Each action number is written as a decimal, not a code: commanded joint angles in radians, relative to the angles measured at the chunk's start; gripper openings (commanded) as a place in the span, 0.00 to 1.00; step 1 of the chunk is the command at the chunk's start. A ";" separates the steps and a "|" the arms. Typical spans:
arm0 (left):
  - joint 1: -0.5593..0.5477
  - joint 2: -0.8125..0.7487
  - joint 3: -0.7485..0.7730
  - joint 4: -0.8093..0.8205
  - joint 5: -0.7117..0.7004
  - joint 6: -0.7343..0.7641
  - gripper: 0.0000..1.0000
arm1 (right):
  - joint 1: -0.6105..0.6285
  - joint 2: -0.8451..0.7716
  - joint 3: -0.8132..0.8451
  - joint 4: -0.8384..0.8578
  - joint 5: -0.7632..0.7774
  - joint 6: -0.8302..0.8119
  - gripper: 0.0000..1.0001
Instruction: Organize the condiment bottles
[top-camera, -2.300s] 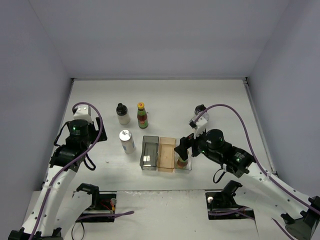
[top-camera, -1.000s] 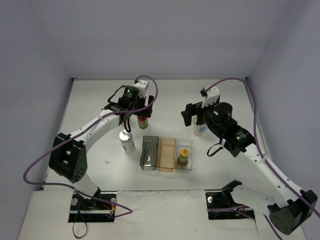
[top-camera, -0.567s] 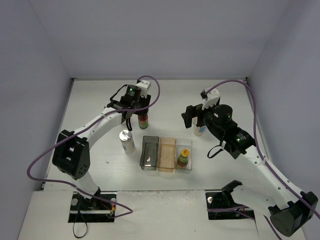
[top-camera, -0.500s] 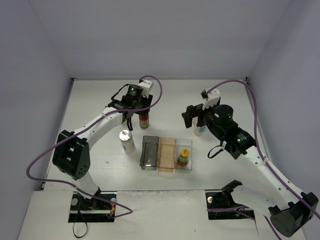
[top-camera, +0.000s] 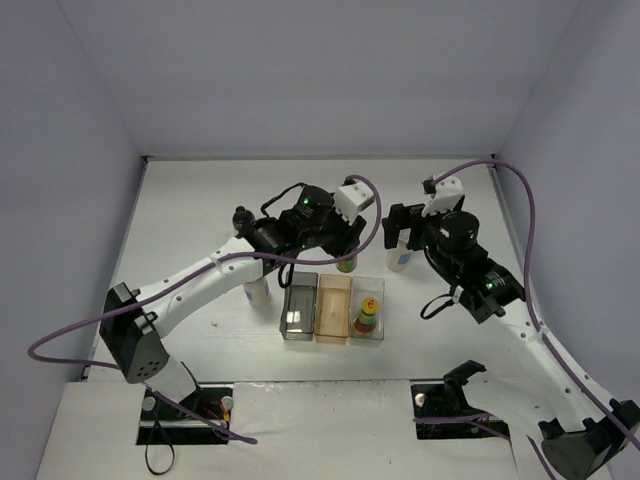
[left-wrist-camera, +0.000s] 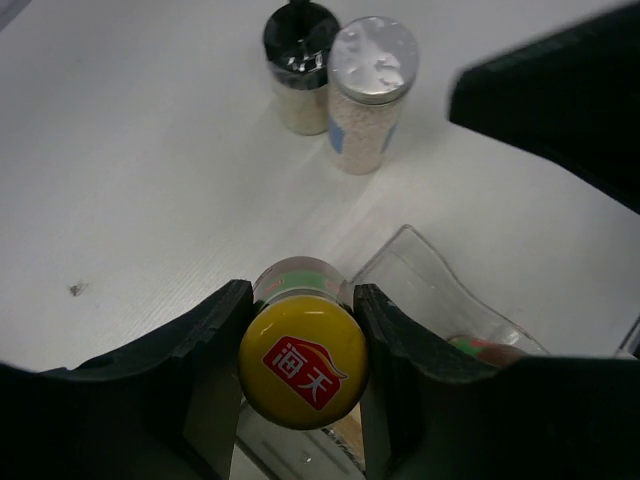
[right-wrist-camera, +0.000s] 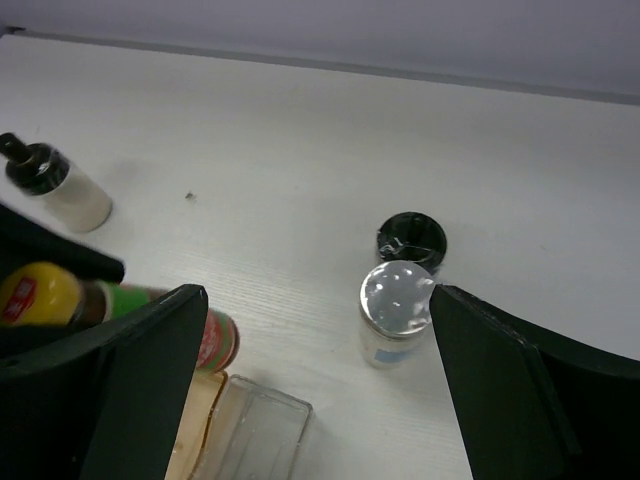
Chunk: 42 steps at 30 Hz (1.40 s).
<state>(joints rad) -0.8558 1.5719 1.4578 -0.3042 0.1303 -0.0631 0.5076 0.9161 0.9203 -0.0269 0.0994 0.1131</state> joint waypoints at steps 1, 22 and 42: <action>-0.035 -0.093 0.087 0.105 0.035 0.017 0.00 | -0.038 -0.023 0.069 -0.008 0.140 0.054 1.00; -0.175 -0.027 0.015 0.145 0.109 -0.009 0.00 | -0.245 -0.031 0.040 -0.061 0.077 0.109 1.00; -0.175 0.094 -0.030 0.195 0.115 -0.046 0.32 | -0.247 -0.005 -0.018 -0.019 0.054 0.115 1.00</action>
<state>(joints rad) -1.0321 1.7058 1.3758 -0.2340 0.2249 -0.0898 0.2676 0.8982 0.9066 -0.1287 0.1596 0.2173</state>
